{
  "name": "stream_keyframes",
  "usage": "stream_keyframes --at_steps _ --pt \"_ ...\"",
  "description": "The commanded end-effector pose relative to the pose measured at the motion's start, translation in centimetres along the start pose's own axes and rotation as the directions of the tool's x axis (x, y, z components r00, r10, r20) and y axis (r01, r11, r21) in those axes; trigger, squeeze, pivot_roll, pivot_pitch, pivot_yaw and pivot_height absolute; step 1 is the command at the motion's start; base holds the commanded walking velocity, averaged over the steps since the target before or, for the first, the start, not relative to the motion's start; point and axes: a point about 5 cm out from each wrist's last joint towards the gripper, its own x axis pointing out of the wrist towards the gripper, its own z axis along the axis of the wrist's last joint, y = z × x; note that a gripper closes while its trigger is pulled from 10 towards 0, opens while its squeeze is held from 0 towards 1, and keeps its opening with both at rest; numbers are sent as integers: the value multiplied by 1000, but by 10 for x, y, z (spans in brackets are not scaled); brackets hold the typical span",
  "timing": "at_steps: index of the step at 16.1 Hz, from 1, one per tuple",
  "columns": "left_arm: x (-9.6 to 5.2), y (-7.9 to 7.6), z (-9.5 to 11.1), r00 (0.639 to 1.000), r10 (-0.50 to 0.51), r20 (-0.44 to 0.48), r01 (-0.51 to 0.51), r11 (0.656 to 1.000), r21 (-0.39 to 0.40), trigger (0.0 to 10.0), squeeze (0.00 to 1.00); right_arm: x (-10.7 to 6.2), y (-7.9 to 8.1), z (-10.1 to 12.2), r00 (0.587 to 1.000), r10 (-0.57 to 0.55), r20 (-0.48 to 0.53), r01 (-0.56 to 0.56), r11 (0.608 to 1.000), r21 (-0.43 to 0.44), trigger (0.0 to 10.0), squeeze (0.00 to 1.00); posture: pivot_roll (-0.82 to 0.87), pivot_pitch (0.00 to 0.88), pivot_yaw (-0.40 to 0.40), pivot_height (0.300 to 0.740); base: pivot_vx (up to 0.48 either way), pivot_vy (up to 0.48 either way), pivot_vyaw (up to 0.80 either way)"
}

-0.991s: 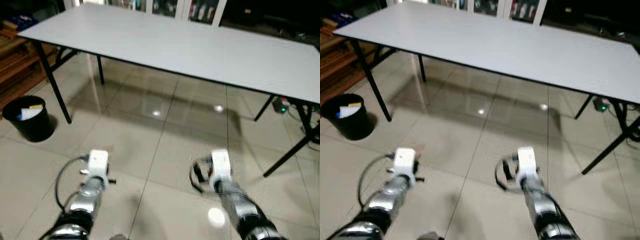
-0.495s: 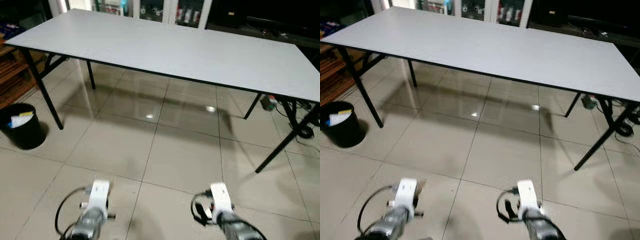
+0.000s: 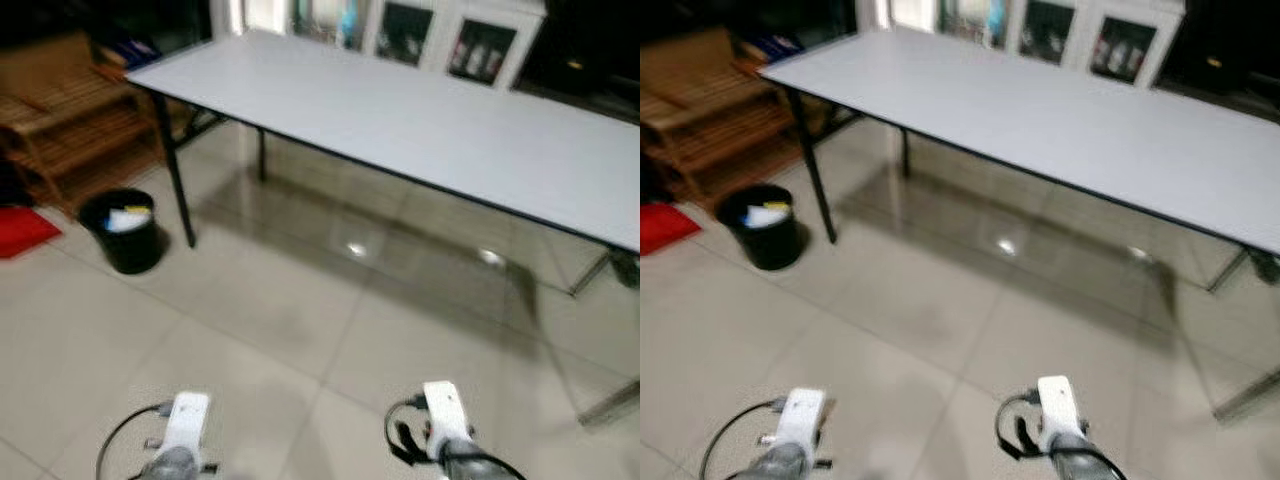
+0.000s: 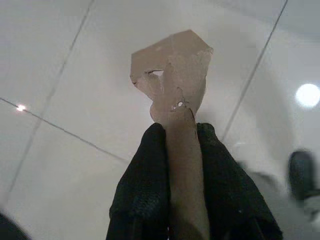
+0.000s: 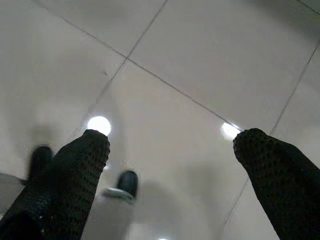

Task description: Picking trash to rubbish bin

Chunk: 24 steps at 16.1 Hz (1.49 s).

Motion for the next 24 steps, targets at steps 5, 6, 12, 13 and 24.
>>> stream_keyframes --at_steps 5,6,12,13,24 --pt "-1 1 -7 1000 10 -13 -9 1000 17 10000 0 2 2 9 1000 7 27 -7 1000 10 10000 0 16 29 -106 740 288 0 800" --pt "-1 1 -7 1000 9 -14 -9 1000 17 10000 0 2 3 8 1000 14 26 -15 1000 11 10000 0 17 28 -106 740 289 0 413" --pt "-1 2 -9 1000 6 -18 -5 999 33 10000 0 1 5 6 999 26 31 -27 999 33 10000 0 22 16 -104 740 285 0 0" --pt "-1 2 -9 1000 5 -18 -5 999 34 10000 0 1 6 7 999 33 33 -34 999 34 10000 0 22 15 -104 740 285 0 0" --pt "-1 0 -7 1000 12 -13 -12 999 42 10000 0 2 7 10 999 36 32 -36 999 -3 10000 0 21 30 -109 740 284 0 73"
